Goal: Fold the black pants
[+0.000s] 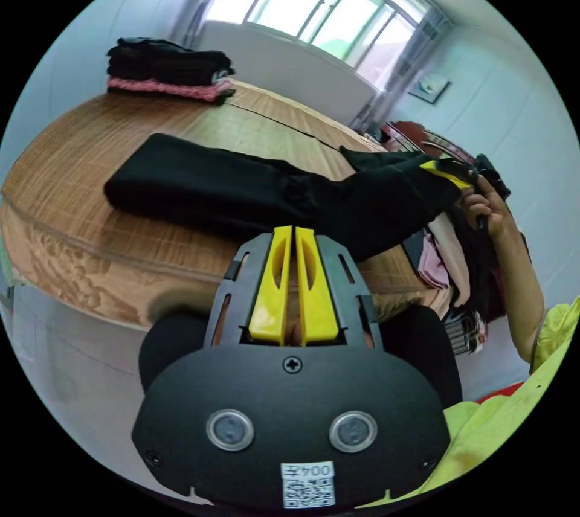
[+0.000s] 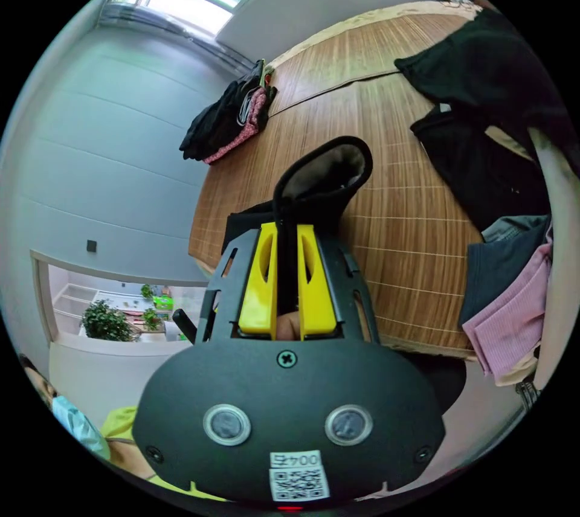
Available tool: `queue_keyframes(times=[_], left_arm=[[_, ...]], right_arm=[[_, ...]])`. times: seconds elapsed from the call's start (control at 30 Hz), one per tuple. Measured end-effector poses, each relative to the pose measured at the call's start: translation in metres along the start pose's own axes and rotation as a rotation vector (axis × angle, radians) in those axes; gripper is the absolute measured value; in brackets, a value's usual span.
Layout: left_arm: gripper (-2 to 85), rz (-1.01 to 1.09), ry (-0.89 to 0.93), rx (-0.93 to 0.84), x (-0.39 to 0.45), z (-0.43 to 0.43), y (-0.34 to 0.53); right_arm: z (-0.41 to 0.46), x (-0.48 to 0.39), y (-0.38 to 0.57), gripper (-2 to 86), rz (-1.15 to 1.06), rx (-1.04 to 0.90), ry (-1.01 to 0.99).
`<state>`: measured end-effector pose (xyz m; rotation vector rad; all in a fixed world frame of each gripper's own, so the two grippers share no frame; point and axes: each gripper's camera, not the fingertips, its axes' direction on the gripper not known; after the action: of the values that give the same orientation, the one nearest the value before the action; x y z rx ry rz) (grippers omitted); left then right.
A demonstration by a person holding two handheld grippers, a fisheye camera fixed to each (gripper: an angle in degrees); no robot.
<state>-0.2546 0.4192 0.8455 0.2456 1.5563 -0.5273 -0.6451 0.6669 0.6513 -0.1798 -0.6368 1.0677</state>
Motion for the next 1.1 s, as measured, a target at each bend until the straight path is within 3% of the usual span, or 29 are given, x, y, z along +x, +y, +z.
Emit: queue_keyframes(times=[0.43,0.57,0.73,0.93,1.1], left_arm=[[0.8,-0.199,0.099,0.07,-0.071,-0.039,0.013],[0.4,-0.067,0.12,0.06,-0.032,-0.021,-0.019],[0.3,0.044,0.165,0.001,0.033,0.033,-0.065],[0.2,0.495,-0.241,-0.072,0.158,0.101,-0.114],[0.1,0.904,-0.534,-0.205,0.226,0.176,-0.111]], right_arm=[[0.076,-0.175,-0.009,5.7,-0.119,0.031,0.143],[0.067,-0.169,0.001,5.2,-0.111,0.079,0.146],[0.025,-0.086,0.018,4.6,0.015,0.155,0.108],[0.005,0.045,0.036,4.6,0.27,0.203,-0.092],[0.007,0.094,0.046,4.4,0.331,0.221,-0.197]])
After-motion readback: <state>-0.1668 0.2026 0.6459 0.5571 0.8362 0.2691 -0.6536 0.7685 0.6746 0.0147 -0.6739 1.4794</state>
